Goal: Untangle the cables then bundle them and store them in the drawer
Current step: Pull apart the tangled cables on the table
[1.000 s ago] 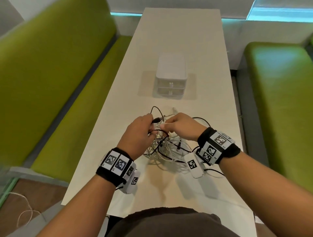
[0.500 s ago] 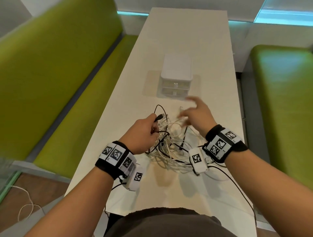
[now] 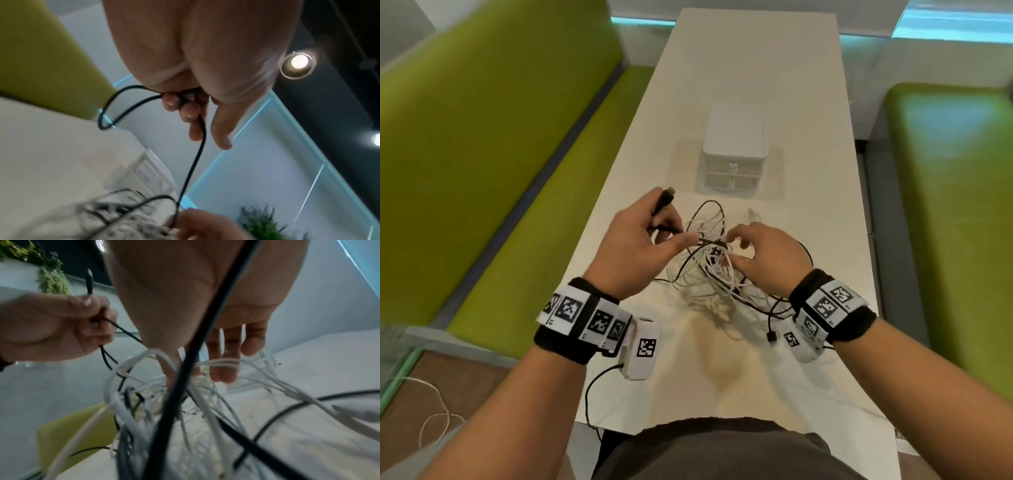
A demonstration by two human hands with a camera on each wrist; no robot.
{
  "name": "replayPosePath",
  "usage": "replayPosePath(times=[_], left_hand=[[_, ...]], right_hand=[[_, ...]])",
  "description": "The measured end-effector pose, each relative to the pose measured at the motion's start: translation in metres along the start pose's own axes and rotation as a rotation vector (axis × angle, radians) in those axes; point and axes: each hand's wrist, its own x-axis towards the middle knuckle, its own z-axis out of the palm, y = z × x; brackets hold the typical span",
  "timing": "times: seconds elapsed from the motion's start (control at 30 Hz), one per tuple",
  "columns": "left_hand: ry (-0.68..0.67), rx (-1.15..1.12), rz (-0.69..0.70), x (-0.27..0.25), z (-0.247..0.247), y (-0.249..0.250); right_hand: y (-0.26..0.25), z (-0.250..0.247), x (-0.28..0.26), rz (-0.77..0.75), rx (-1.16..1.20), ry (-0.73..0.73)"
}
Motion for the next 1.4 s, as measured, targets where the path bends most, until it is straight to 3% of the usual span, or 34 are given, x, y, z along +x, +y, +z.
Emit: replayPosePath(times=[0.1, 0.2, 0.23, 0.37, 0.4, 0.47, 0.53, 0.6, 0.67, 0.73, 0.9, 1.0, 1.07, 1.13, 1.23, 1.33, 1.4], left_hand=[[0.001, 0.342, -0.139, 0.001, -0.007, -0.018], [-0.074, 0.481, -0.285, -0.003, -0.011, -0.036], [-0.092, 0.489, -0.297, -0.005, -0.011, -0.040], [-0.052, 0.347, -0.262, -0.008, -0.005, -0.040], [-0.061, 0.297, -0.245, -0.007, -0.003, -0.037], [-0.107, 0.239, -0.187, -0.006, 0.002, -0.029], [-0.155, 0.181, -0.134, -0.004, 0.008, -0.018], [-0.140, 0.135, -0.060, -0.001, 0.008, -0.008], [-0.052, 0.027, 0.004, 0.001, 0.004, 0.002], [0.019, -0.051, 0.031, 0.003, -0.004, 0.009], [0.150, 0.216, -0.075, -0.004, -0.013, -0.013], [0.039, 0.482, -0.151, -0.005, -0.011, -0.040], [-0.104, 0.626, -0.225, -0.006, -0.004, -0.054], [-0.181, 0.693, -0.199, -0.011, 0.007, -0.060], [-0.203, 0.607, -0.028, -0.016, 0.025, -0.050], [-0.204, 0.430, -0.062, -0.014, 0.041, -0.034], [-0.136, 0.408, -0.028, -0.009, 0.043, -0.033]], right_hand=[[-0.004, -0.007, 0.008, 0.035, -0.067, 0.037], [-0.009, -0.007, 0.009, 0.075, 0.055, 0.095], [-0.010, -0.007, 0.007, 0.068, 0.112, 0.055], [-0.012, -0.012, 0.005, 0.074, 0.104, -0.378], [-0.014, -0.012, 0.006, 0.078, 0.088, -0.368], [-0.019, -0.014, 0.008, 0.025, 0.100, -0.154], [-0.030, -0.014, 0.008, -0.166, 0.211, 0.028], [-0.040, -0.011, 0.006, -0.307, 0.311, -0.022], [-0.044, -0.004, 0.005, -0.273, 0.281, -0.140], [-0.037, 0.004, 0.006, -0.191, 0.210, -0.146], [-0.027, -0.004, 0.018, -0.181, -0.026, 0.053], [-0.022, -0.009, 0.014, -0.287, 0.057, 0.188], [-0.023, -0.004, 0.008, -0.287, 0.104, 0.101], [-0.027, 0.004, 0.004, -0.213, 0.127, -0.026], [-0.033, 0.005, 0.007, -0.140, 0.170, -0.049], [-0.037, -0.002, 0.008, -0.120, 0.255, -0.033], [-0.034, -0.005, 0.007, -0.148, 0.308, -0.040]])
